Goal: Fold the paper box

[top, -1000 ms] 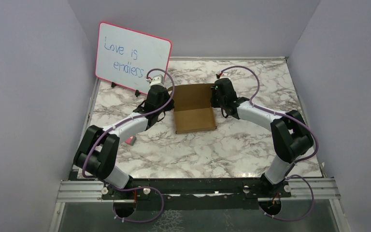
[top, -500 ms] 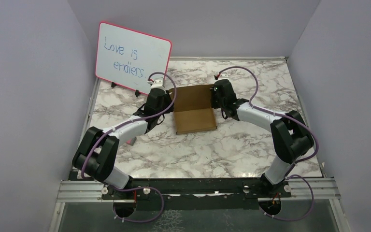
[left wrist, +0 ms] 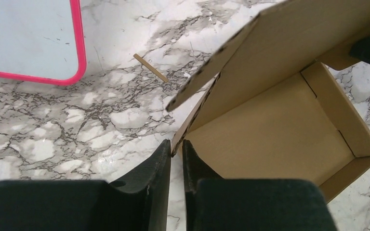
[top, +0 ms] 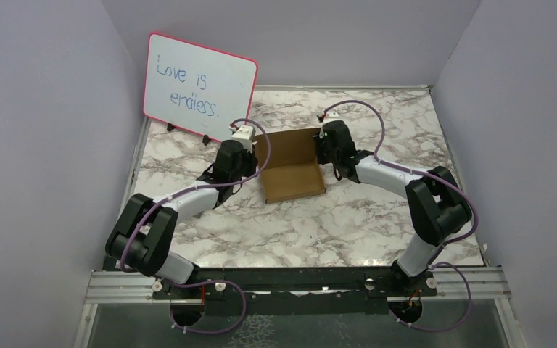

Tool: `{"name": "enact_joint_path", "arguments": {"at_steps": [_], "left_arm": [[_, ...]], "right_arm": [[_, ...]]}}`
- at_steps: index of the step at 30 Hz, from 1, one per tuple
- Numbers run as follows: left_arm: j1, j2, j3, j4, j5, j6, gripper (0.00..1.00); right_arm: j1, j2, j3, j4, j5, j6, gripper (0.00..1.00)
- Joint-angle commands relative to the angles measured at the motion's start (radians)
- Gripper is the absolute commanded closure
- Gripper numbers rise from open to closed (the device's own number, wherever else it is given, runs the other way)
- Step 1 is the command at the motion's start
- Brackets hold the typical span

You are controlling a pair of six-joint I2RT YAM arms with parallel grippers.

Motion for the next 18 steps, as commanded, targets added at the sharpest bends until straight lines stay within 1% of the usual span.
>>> {"name": "enact_joint_path", "arguments": {"at_steps": [1, 4, 7, 11, 16, 18], "left_arm": [[-0.007, -0.049, -0.006, 0.079, 0.042, -0.025, 0.87], [-0.027, -0.057, -0.002, 0.084, -0.010, -0.076, 0.89], [-0.063, -0.052, -0.001, 0.094, -0.098, -0.096, 0.89], [-0.097, -0.015, 0.014, 0.097, -0.181, -0.125, 0.89], [-0.159, 0.041, 0.048, 0.097, -0.328, -0.135, 0.89], [-0.175, 0.059, 0.059, 0.096, -0.380, -0.152, 0.89]], "right_arm": [[0.007, -0.012, -0.017, -0.048, -0.041, 0.043, 0.89], [0.008, -0.020, -0.014, -0.072, -0.006, 0.115, 0.89], [0.012, -0.035, -0.027, -0.073, 0.018, 0.186, 0.89], [0.035, -0.039, -0.036, -0.084, 0.072, 0.243, 0.88], [0.073, -0.023, -0.033, -0.086, 0.145, 0.297, 0.86], [0.084, -0.017, -0.018, -0.122, 0.181, 0.337, 0.86]]}}
